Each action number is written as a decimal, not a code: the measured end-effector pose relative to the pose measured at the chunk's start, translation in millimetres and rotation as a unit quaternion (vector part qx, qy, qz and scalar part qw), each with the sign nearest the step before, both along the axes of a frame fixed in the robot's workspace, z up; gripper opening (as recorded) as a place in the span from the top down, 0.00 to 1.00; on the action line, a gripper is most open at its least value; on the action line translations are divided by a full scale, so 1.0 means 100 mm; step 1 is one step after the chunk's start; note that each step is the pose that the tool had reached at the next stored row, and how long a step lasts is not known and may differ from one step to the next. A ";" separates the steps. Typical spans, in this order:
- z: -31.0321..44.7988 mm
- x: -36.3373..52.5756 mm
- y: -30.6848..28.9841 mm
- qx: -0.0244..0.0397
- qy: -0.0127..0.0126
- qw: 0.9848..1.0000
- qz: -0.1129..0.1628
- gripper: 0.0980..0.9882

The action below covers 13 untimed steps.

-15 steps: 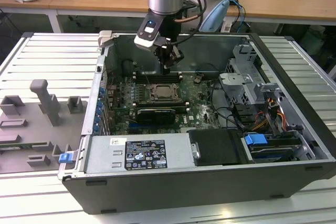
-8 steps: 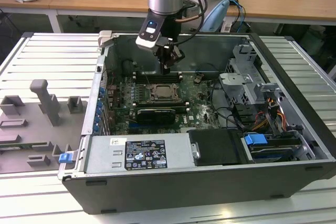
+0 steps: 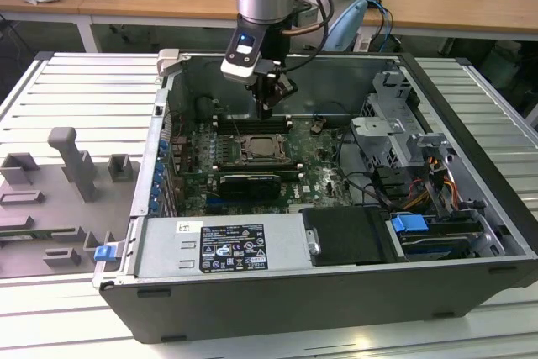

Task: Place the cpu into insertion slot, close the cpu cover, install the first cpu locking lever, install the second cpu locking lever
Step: 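Install the first cpu locking lever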

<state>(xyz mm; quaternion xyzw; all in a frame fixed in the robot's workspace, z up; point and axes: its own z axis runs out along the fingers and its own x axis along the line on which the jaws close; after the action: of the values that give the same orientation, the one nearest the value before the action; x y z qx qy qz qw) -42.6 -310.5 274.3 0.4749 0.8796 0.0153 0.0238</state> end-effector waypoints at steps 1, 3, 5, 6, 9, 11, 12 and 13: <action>0.000 0.000 0.000 0.000 0.000 1.000 0.002 0.93; 0.000 0.000 0.000 0.000 0.000 1.000 0.006 0.93; 0.000 0.000 0.000 0.000 0.000 1.000 0.010 0.93; 0.000 0.000 0.000 0.000 0.000 1.000 0.012 0.93; 0.000 0.000 0.000 0.000 0.000 1.000 0.018 0.93; 0.000 0.000 0.000 0.000 0.000 1.000 0.022 0.93; 0.000 0.000 0.000 0.000 0.000 1.000 0.023 0.93; 0.000 0.000 0.000 0.000 0.000 1.000 0.025 0.93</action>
<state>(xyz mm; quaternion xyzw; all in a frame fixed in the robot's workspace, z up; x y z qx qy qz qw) -42.6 -310.5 274.3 0.4531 0.8910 0.0158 0.0234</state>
